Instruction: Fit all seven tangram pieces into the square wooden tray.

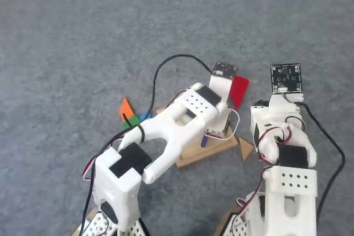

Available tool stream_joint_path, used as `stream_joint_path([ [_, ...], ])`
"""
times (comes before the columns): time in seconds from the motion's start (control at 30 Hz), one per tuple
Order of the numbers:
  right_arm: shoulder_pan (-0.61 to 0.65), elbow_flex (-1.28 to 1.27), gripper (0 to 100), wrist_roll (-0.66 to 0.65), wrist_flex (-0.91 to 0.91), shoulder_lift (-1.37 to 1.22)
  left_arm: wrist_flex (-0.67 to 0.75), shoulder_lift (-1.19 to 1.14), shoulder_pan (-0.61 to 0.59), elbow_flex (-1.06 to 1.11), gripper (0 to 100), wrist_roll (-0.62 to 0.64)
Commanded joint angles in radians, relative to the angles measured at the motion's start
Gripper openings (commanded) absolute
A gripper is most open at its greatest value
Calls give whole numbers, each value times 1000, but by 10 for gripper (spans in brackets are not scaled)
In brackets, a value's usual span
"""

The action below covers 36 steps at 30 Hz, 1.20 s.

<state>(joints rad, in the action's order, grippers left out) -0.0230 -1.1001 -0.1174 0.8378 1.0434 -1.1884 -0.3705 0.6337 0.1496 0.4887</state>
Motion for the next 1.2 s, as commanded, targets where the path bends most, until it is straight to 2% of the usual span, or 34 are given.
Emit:
stream_joint_path([
  [0.0, -13, 12, 38, 5, -22, 33, -143, 8, 3, -128, 302, 8],
  [0.23, -15, 12, 38, 3, -22, 33, -204, 9, 11, -171, 260, 6],
  [0.47, -19, 14, 38, 3, -22, 33, -230, 9, 110, -154, 242, 11],
  [0.77, -64, 15, 38, 11, -42, 33, -218, 58, 49, -151, 242, 9],
  [0.87, -62, 14, 38, 11, -42, 33, -252, 189, -28, -128, 242, 3],
  [1.0, -50, 12, 38, 3, -42, 28, -250, 450, -198, -15, 242, -77],
  [1.07, -4, 11, 38, -3, -36, 24, -221, 583, -315, 68, 242, -133],
  [1.17, 97, -15, 38, -78, -27, 22, -127, 743, -496, 211, 242, -235],
])
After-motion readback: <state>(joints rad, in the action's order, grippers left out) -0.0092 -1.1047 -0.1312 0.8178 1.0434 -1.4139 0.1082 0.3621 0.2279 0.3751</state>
